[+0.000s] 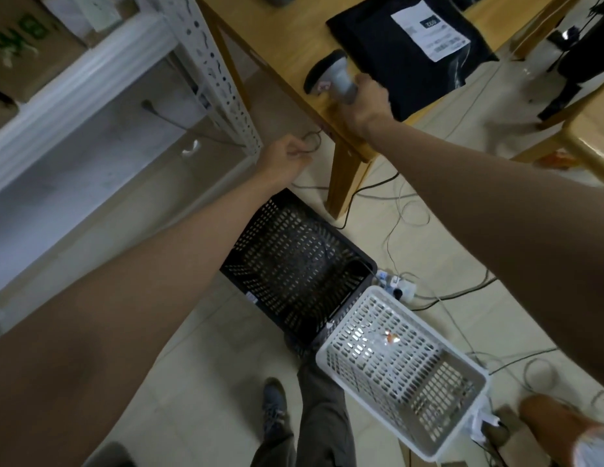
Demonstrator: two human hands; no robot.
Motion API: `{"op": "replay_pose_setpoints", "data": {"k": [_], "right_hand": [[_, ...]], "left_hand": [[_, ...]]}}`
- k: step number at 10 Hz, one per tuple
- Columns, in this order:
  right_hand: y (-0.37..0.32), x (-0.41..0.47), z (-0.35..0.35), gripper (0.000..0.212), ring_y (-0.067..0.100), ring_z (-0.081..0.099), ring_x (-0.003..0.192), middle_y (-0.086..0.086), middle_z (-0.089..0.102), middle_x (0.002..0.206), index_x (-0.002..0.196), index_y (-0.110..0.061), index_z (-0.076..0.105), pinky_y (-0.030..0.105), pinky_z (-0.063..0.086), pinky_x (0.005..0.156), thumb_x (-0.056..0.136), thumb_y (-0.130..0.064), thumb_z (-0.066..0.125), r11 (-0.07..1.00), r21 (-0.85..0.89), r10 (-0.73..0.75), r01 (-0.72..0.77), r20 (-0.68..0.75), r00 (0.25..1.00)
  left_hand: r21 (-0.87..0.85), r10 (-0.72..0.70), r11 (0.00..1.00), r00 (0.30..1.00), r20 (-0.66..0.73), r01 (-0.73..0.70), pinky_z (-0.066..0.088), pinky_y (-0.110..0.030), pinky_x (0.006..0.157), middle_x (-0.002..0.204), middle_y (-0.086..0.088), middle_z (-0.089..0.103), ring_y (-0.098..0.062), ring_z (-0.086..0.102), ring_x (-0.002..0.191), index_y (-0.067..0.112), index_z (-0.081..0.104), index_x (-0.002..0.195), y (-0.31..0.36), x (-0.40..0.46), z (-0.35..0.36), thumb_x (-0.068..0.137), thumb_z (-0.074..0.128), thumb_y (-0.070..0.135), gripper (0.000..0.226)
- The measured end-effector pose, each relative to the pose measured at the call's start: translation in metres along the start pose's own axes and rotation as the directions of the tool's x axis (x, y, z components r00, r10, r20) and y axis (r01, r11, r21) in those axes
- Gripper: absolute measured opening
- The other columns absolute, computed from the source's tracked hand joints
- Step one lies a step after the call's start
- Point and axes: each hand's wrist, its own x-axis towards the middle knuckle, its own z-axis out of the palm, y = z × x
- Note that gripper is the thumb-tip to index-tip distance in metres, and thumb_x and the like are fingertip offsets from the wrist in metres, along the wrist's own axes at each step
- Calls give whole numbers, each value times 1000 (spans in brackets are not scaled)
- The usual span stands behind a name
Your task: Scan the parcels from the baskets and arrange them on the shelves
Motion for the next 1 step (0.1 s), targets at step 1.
{"op": "replay_pose_setpoints", "data": {"k": [1], "right_hand": [[-5,-15,-7,64,27,39,140,10,31,155,153,-12,31,39,37,116,98,-16,62,997,-74,-39,38,-22,999]], "left_hand": [[46,-4,999,1000,-10,5,42,-23,89,106,9,56,-10,53,105,21,60,113,5,-9,-16,95,67,25,20]]}}
